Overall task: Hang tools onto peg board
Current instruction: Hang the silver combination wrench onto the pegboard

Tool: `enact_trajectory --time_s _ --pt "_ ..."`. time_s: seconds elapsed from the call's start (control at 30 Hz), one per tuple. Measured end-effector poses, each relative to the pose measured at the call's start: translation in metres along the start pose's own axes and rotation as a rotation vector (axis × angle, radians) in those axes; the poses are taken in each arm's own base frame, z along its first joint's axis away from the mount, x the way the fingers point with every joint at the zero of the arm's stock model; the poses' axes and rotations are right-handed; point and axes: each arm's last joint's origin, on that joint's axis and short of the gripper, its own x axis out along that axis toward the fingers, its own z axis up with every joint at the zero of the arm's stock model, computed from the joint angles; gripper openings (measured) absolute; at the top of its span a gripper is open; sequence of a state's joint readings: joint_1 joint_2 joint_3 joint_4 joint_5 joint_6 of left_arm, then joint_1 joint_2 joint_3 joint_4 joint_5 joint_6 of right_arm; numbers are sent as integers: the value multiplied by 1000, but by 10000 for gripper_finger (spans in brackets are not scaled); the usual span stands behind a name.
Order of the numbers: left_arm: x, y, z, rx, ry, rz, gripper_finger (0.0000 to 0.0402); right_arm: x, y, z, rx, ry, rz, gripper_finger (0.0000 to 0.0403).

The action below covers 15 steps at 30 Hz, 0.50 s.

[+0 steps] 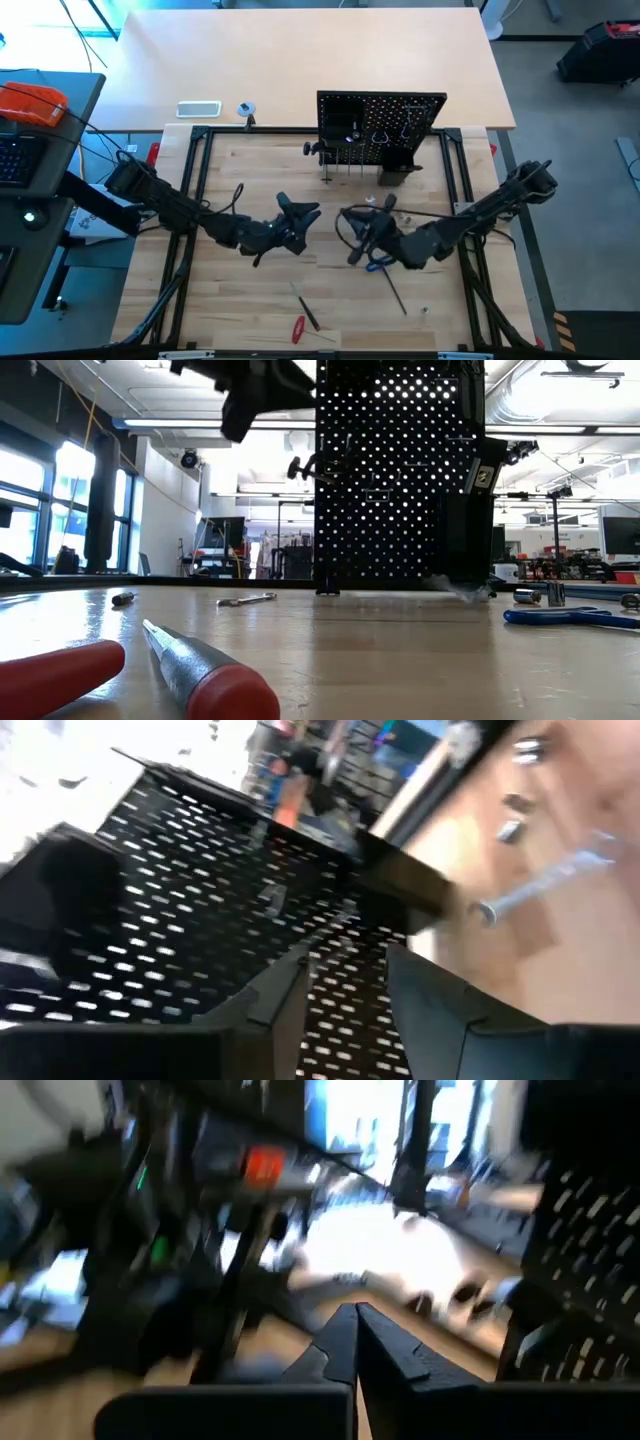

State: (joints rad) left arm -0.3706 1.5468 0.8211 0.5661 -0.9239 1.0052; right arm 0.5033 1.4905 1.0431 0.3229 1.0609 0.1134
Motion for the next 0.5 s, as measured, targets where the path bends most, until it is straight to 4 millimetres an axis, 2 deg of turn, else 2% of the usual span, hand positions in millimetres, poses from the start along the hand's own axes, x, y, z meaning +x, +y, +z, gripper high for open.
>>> enact_trajectory --time_s 0.1,0.2,0.37,0.5 --pt "-1 -9 -2 -70 -32 -102 122 -6 -2 -19 2 149 64 0" --pt "-1 -14 -5 -137 -59 -196 122 -9 -9 -40 29 314 51 0" --pt "4 -23 -12 -230 -56 -319 122 -19 -23 -72 50 569 -52 4" --pt "7 -31 -18 -278 -46 -379 121 -30 -33 -90 50 721 -164 40"
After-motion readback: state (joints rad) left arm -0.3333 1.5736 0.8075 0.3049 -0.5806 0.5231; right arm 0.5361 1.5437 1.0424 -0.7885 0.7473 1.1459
